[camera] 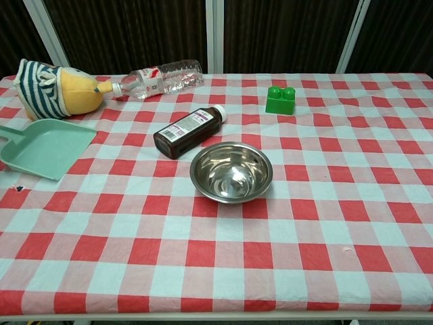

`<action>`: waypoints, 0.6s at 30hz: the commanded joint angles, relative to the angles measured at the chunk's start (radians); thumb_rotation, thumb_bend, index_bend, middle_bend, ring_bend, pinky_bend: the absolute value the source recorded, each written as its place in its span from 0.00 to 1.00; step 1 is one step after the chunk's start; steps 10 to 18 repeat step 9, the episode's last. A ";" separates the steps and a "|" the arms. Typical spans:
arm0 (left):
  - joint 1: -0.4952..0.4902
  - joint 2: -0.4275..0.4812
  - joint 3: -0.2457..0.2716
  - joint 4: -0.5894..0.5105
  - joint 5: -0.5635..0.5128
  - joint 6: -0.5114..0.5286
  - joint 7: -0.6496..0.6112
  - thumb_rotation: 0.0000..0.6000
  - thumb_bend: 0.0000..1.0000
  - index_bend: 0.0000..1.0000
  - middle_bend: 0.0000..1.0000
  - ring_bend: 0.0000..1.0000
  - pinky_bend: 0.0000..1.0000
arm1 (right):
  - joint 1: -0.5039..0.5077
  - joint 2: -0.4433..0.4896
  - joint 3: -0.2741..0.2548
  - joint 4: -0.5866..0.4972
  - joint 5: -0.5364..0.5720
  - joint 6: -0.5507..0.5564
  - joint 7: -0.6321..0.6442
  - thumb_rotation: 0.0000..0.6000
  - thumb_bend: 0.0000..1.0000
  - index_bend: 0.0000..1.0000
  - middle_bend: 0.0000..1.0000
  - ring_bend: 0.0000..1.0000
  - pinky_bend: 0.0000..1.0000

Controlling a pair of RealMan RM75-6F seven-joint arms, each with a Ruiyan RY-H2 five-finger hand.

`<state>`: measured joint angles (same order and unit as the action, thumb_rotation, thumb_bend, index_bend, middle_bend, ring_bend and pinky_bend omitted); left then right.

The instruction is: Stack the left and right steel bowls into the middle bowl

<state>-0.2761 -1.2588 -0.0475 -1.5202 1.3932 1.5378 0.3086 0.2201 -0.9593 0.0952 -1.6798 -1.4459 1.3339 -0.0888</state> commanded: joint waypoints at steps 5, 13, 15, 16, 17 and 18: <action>0.072 0.031 0.037 0.009 0.005 0.022 -0.062 1.00 0.12 0.29 0.23 0.17 0.25 | -0.014 -0.026 -0.022 0.011 0.001 -0.006 -0.028 1.00 0.02 0.01 0.00 0.00 0.00; 0.087 0.030 0.039 0.016 0.009 0.015 -0.080 1.00 0.12 0.29 0.23 0.17 0.25 | -0.012 -0.028 -0.020 0.007 0.004 -0.009 -0.035 1.00 0.02 0.01 0.00 0.00 0.00; 0.087 0.030 0.039 0.016 0.009 0.015 -0.080 1.00 0.12 0.29 0.23 0.17 0.25 | -0.012 -0.028 -0.020 0.007 0.004 -0.009 -0.035 1.00 0.02 0.01 0.00 0.00 0.00; 0.087 0.030 0.039 0.016 0.009 0.015 -0.080 1.00 0.12 0.29 0.23 0.17 0.25 | -0.012 -0.028 -0.020 0.007 0.004 -0.009 -0.035 1.00 0.02 0.01 0.00 0.00 0.00; 0.087 0.030 0.039 0.016 0.009 0.015 -0.080 1.00 0.12 0.29 0.23 0.17 0.25 | -0.012 -0.028 -0.020 0.007 0.004 -0.009 -0.035 1.00 0.02 0.01 0.00 0.00 0.00; 0.087 0.030 0.039 0.016 0.009 0.015 -0.080 1.00 0.12 0.29 0.23 0.17 0.25 | -0.012 -0.028 -0.020 0.007 0.004 -0.009 -0.035 1.00 0.02 0.01 0.00 0.00 0.00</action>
